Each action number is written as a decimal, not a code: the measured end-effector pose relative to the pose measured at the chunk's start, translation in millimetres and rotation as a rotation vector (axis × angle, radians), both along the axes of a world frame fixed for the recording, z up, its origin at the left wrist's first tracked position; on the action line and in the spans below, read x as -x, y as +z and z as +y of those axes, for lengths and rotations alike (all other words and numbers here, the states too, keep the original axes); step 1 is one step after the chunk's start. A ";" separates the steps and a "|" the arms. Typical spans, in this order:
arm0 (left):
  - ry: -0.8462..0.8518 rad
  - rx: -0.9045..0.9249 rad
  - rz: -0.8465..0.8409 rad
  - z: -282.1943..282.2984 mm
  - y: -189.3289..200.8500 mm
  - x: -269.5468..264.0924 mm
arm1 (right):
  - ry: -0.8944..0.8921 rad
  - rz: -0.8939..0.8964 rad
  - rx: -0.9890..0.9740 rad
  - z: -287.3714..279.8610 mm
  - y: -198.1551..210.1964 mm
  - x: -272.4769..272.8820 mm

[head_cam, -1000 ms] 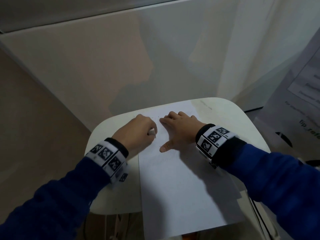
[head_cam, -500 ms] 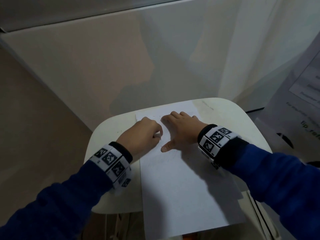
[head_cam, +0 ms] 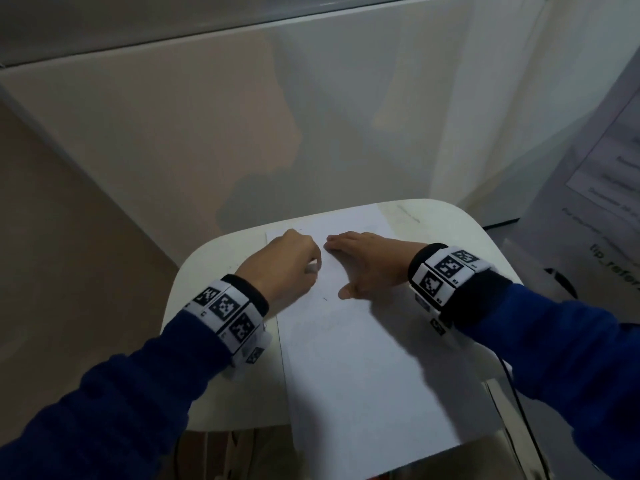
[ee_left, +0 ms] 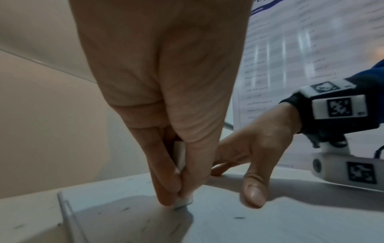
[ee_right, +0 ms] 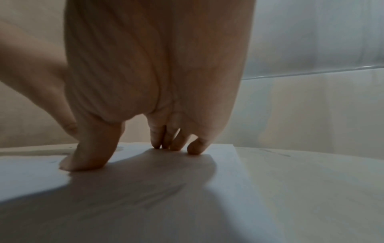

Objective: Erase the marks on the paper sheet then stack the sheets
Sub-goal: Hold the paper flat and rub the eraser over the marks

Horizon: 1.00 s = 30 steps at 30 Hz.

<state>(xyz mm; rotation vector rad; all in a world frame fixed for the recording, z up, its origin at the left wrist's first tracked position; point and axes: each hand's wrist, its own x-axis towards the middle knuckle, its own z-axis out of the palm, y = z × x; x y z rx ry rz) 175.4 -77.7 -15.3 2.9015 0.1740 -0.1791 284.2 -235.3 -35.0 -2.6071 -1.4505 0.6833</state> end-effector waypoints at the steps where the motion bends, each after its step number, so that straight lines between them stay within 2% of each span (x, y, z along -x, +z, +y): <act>1: 0.002 0.008 -0.013 1.1 -0.6 -1.6 | 0.001 0.001 -0.009 -0.6 -1.4 0.1; 6: 0.052 0.033 -0.068 7.2 -0.4 -13.1 | -0.016 -0.042 -0.031 -4.3 1.1 3.6; 12: -0.013 0.047 -0.053 -8.3 -0.9 -7.1 | -0.021 -0.064 0.001 -8.9 1.1 2.2; 17: 0.063 0.073 -0.123 6.3 -1.6 -20.9 | -0.030 -0.055 0.005 -8.6 1.5 6.3; 24: -0.047 0.020 -0.010 -6.1 0.4 -17.0 | -0.090 -0.026 -0.027 -11.2 0.3 6.0; 30: 0.020 0.069 -0.078 4.9 2.1 -27.6 | -0.100 -0.028 -0.026 -9.1 -1.8 6.6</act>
